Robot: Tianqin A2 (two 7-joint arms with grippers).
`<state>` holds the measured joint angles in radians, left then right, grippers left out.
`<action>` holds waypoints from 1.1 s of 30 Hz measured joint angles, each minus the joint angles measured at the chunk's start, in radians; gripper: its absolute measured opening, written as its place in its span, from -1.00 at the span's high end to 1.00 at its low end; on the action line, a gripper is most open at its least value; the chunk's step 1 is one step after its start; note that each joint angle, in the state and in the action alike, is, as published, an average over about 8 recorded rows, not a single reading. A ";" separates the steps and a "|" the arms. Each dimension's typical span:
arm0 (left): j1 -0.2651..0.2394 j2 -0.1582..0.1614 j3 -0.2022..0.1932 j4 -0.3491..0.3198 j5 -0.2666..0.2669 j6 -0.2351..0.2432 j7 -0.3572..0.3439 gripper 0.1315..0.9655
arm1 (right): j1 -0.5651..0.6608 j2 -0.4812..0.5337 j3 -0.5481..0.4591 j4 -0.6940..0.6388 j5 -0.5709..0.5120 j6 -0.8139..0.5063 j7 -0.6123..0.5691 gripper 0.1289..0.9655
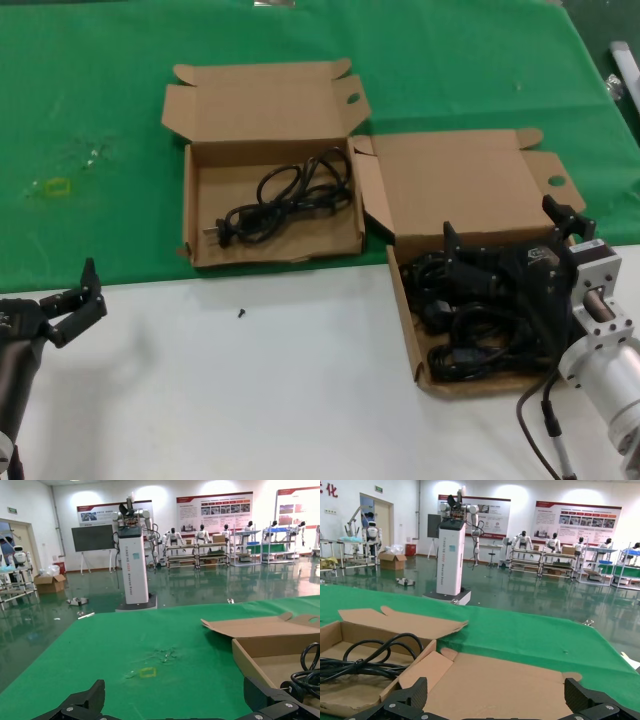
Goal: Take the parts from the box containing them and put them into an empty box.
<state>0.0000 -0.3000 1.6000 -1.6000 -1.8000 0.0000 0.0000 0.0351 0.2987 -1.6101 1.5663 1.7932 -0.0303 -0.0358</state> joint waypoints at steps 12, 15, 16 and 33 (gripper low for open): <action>0.000 0.000 0.000 0.000 0.000 0.000 0.000 -1.00 | 0.000 0.000 0.000 0.000 0.000 0.000 0.000 -1.00; 0.000 0.000 0.000 0.000 0.000 0.000 0.000 -1.00 | 0.000 0.000 0.000 0.000 0.000 0.000 0.000 -1.00; 0.000 0.000 0.000 0.000 0.000 0.000 0.000 -1.00 | 0.000 0.000 0.000 0.000 0.000 0.000 0.000 -1.00; 0.000 0.000 0.000 0.000 0.000 0.000 0.000 -1.00 | 0.000 0.000 0.000 0.000 0.000 0.000 0.000 -1.00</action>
<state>0.0000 -0.3000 1.6000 -1.6000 -1.8000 0.0000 0.0000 0.0351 0.2987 -1.6101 1.5663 1.7932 -0.0303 -0.0359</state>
